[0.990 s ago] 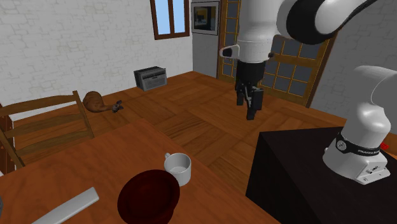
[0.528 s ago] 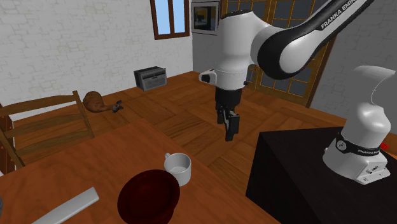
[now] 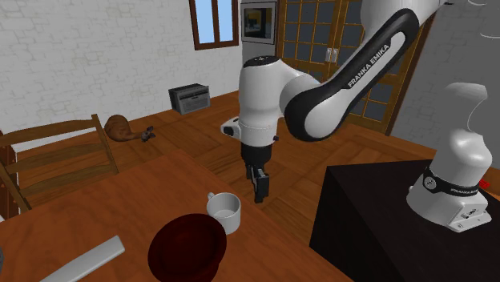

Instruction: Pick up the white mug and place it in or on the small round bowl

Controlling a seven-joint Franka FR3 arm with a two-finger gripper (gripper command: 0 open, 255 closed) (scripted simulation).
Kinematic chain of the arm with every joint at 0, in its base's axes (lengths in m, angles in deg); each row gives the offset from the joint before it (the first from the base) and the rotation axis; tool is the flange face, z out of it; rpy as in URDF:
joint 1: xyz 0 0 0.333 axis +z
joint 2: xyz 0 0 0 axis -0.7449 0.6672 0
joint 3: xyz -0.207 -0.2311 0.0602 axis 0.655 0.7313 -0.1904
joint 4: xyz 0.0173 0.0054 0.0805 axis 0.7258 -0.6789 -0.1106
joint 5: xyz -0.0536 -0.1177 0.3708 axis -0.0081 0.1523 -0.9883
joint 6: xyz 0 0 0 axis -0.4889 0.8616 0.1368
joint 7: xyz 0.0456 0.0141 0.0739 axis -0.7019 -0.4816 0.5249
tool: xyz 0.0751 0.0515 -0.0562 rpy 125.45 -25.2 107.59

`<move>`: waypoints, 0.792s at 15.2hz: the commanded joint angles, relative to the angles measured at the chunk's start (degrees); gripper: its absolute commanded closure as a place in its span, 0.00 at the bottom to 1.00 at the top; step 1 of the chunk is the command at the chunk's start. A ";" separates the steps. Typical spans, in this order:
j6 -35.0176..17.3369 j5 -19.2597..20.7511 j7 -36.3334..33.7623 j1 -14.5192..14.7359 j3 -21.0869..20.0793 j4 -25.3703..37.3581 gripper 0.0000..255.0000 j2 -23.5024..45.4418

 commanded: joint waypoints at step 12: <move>-5.14 0.56 1.60 0.27 -1.10 17.36 0.00 21.14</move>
